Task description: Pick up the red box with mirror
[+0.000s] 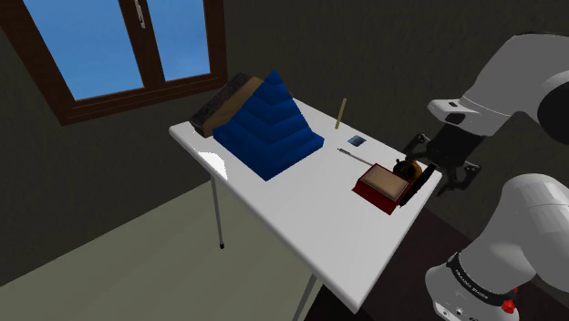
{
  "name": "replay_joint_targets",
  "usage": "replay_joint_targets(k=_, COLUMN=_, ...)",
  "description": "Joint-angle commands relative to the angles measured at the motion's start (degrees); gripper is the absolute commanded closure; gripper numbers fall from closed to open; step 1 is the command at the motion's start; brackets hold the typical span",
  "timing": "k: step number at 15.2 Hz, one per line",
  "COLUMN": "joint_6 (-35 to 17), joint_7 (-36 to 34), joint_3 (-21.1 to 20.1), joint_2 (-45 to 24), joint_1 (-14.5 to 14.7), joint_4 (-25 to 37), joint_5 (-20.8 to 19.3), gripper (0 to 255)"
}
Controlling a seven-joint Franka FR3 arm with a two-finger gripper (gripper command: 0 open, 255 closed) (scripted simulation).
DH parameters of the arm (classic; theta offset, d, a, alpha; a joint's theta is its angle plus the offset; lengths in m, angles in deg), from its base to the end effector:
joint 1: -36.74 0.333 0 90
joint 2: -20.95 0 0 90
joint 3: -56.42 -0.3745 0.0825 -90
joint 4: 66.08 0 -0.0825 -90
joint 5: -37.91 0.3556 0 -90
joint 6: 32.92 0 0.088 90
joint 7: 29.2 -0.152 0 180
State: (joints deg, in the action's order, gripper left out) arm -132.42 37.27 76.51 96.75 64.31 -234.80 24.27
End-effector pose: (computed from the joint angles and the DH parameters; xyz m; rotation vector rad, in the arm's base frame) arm 0.1376 -0.0107 0.4140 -2.1857 -2.1671 -0.2052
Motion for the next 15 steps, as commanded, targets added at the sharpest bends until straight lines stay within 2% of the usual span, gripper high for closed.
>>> replay_joint_targets(k=1, joint_6=-1.6, joint_7=0.1, joint_3=0.6, joint_2=0.0, joint_1=-0.3, joint_4=-1.6, joint_5=-0.5, gripper=0)
replay_joint_targets(k=3, joint_6=-1.9, joint_7=0.2, joint_3=0.7, joint_2=0.1, joint_1=-0.4, joint_4=-2.1, joint_5=-0.7, gripper=0)
replay_joint_targets(k=4, joint_6=-2.1, joint_7=0.2, joint_3=0.8, joint_2=-0.1, joint_1=-0.4, joint_4=-2.0, joint_5=-0.8, gripper=255)
replay_joint_targets(k=13, joint_6=-1.9, joint_7=0.2, joint_3=0.7, joint_2=0.1, joint_1=-0.5, joint_4=-2.1, joint_5=-0.7, gripper=255)
replay_joint_targets(k=15, joint_6=-0.6, joint_7=0.0, joint_3=0.1, joint_2=-0.1, joint_1=0.0, joint_4=-0.5, joint_5=-0.1, gripper=255)
